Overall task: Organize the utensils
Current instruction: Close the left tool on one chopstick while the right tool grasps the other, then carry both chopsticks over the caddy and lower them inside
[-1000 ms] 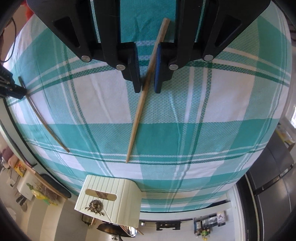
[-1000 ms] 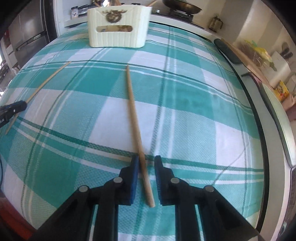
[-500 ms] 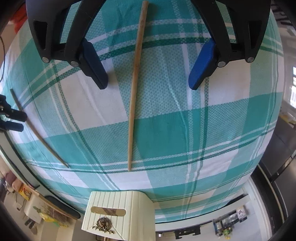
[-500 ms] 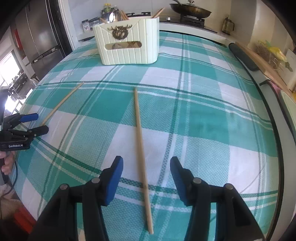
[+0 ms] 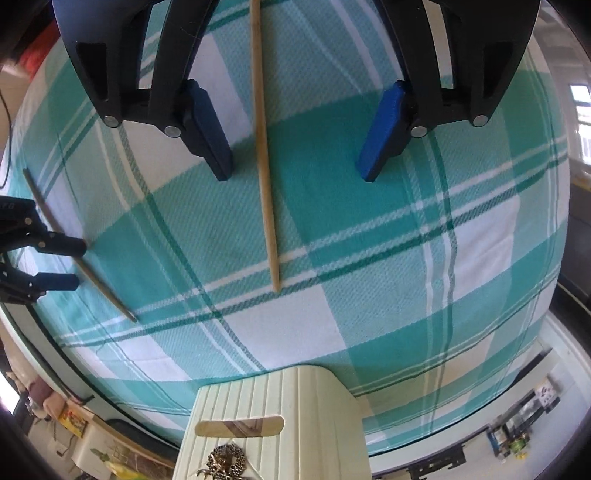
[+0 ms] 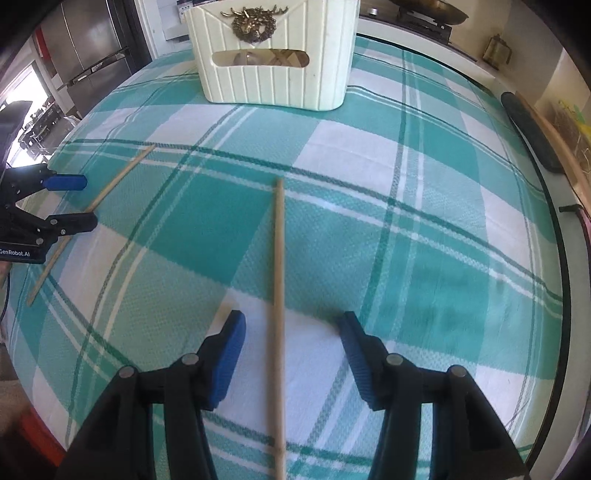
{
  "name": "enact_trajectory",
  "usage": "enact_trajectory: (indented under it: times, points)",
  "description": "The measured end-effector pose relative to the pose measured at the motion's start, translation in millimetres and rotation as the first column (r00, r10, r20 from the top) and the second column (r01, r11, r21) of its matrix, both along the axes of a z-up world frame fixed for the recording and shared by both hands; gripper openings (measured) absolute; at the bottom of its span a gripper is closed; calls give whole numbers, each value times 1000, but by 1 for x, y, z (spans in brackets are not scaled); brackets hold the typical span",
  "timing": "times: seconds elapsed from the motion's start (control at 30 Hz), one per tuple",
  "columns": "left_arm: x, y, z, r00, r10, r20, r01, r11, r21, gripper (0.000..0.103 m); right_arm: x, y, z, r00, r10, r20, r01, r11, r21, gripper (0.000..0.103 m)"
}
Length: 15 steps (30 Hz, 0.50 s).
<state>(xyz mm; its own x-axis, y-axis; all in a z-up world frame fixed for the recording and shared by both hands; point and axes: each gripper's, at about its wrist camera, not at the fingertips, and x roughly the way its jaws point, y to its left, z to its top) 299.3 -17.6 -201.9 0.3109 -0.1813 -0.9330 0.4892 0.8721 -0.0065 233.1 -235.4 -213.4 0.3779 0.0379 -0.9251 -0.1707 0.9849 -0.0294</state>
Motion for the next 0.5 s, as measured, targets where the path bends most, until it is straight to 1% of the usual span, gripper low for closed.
enact_trajectory:
  times: [0.03, 0.07, 0.1, 0.13, 0.17, 0.2, 0.23, 0.27, 0.33, 0.4, 0.5]
  points:
    - [7, -4, 1, 1000, 13, 2, -13, 1000, -2, 64, 9, 2, 0, 1000, 5, -1, -5, 1000, 3, 50]
    - [12, -6, 2, 1000, 22, 8, -22, 1000, -7, 53, 20, 5, 0, 1000, 2, 4, -2, 1000, 12, 45]
    - [16, -8, 2, 999, 30, 15, -30, 999, -14, 41, 29, 7, 1, 1000, -7, 12, 7, 1000, 2, 34]
    - [19, -10, 3, 999, 35, 22, -34, 999, -21, 33, 37, 9, 1, 1000, -10, 20, 10, 1000, 1, 27]
    - [21, -12, 4, 999, 33, 23, -32, 999, -35, 13, 45, 10, 2, 1000, -13, 25, 13, 1000, 0, 13]
    - [22, -13, 5, 1000, 28, 11, -28, 998, -52, 4, 50, 12, 2, 999, -16, 32, 16, 1000, -17, 6]
    - [21, -12, 7, 1000, 29, 6, -29, 997, -73, 4, 53, 13, 2, 999, -14, 35, 15, 1000, -26, 6]
    - [19, -11, 11, 999, 30, 18, -28, 996, -89, 4, 54, 14, 4, 999, -19, 38, 20, 999, -27, 6]
    - [8, -4, 29, 997, 23, 76, -14, 993, -118, 4, 48, 12, 13, 998, -31, 63, 32, 999, -11, 6]
    - [-4, 8, 54, 991, 31, 127, -8, 984, -178, 4, 33, 9, 35, 990, -31, 134, 29, 999, 15, 6]
    - [-27, 27, 96, 979, 52, 198, 3, 962, -272, 4, 2, 6, 79, 965, -21, 261, 4, 998, 67, 6]
